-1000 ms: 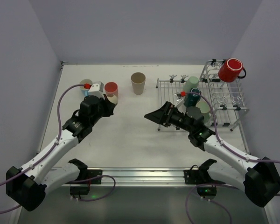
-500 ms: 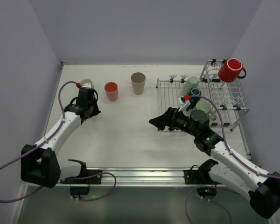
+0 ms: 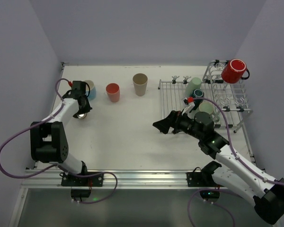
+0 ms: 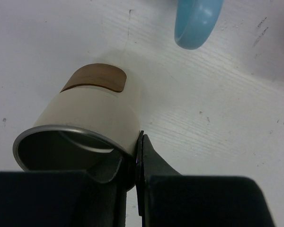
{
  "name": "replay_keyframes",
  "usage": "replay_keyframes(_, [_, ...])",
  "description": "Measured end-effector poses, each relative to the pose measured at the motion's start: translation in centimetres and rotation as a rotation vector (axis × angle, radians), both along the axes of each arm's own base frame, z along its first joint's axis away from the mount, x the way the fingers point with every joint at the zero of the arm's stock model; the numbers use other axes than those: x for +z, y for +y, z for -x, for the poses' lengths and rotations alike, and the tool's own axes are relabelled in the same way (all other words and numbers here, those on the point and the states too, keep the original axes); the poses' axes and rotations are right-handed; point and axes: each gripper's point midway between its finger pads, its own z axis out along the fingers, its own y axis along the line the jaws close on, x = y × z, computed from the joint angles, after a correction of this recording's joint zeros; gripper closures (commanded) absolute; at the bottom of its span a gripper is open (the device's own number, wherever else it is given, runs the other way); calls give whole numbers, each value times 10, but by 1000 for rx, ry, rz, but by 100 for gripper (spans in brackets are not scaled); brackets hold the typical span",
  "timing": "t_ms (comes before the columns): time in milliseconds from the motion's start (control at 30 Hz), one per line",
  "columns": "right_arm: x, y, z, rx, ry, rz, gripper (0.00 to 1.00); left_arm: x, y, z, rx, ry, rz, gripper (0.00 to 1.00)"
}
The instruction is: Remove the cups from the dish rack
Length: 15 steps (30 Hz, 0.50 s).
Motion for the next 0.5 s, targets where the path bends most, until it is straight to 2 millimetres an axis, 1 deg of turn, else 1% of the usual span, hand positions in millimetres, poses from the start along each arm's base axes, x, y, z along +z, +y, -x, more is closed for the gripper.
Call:
replay_keyframes(133, [2,0,1,2,-10,-3,1,-4,10,-4,10,27,-5,87])
replay_keyframes(167, [3,-1,1,2,-11,-3,1,-5,13,-6,16,33,-4,80])
replay_keyframes(233, [3,-1,1,1,-11,-3,1,-8,19,-6,25,46,-6,73])
replay_keyframes(267, [4,-1,1,1,-13,-4,1,-9,21,-6,28,52,-7,68])
replay_keyframes(500, [10,-3,4,1,-33,-18,1,-5,24,-8,23,53,-23,53])
